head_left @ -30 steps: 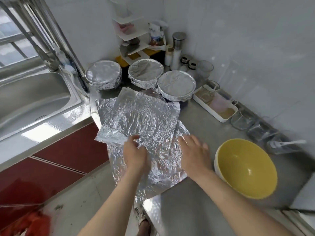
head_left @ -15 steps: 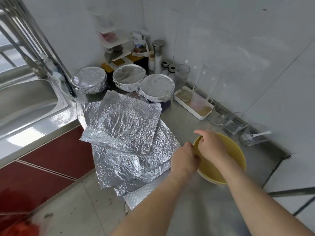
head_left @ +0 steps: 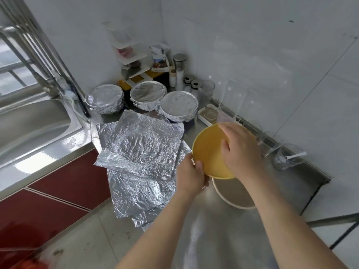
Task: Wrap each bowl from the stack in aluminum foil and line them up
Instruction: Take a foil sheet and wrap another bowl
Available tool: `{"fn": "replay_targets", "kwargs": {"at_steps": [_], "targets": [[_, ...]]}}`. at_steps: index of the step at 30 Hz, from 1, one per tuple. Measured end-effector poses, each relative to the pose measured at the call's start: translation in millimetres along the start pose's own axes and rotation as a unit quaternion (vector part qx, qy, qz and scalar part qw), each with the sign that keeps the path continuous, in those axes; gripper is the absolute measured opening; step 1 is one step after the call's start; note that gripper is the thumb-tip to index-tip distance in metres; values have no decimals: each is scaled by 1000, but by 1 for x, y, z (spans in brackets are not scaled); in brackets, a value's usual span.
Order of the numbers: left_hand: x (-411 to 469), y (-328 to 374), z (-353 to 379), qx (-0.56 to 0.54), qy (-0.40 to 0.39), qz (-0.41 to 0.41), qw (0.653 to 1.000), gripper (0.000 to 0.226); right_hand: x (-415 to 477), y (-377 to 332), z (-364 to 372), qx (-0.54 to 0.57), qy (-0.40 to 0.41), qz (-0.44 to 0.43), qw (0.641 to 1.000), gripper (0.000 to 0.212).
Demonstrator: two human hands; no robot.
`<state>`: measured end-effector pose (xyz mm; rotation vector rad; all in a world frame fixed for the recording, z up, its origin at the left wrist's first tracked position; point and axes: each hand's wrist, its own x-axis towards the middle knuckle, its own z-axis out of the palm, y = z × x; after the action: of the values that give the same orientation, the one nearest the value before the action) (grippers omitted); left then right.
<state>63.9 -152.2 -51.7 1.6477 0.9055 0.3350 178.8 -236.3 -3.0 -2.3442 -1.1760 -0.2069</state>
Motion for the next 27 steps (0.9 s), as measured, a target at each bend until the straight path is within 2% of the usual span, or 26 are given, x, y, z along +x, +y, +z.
{"fn": "replay_targets", "kwargs": {"at_steps": [2,3,4,5,6,8,9,10,13,16,20,23,27], "targets": [[1,1,-18,-48,35,-28,998,17,5,-6,0,-12,81,-26,996,45],[2,1,-27,-69,50,-41,996,18,9,-10,0,-5,95,-14,995,49],[2,0,-37,-88,60,-53,993,18,12,-15,2,29,86,20,996,53],[3,-2,-45,-102,65,-62,991,19,14,-18,5,99,46,85,990,58],[3,-4,-54,-110,66,-69,989,20,17,-22,8,201,-22,173,964,63],[5,-10,-69,-117,59,-74,989,22,20,-28,22,388,-143,329,849,58],[5,-13,-78,-126,55,-79,987,22,19,-30,31,422,-177,367,810,49],[6,-16,-86,-141,52,-87,985,22,17,-32,39,429,-193,385,794,42],[14,-30,-109,-221,69,-125,965,22,12,-42,65,465,-161,445,749,32],[29,-58,-126,-225,145,-175,947,25,9,-51,91,517,-125,503,682,28],[47,-99,-140,-229,193,-270,915,38,10,-57,125,528,-111,526,658,32],[60,-111,-144,-249,217,-278,902,40,8,-58,142,515,-116,542,654,34],[72,-114,-148,-255,217,-280,900,37,5,-57,154,483,-123,548,672,33]]}}
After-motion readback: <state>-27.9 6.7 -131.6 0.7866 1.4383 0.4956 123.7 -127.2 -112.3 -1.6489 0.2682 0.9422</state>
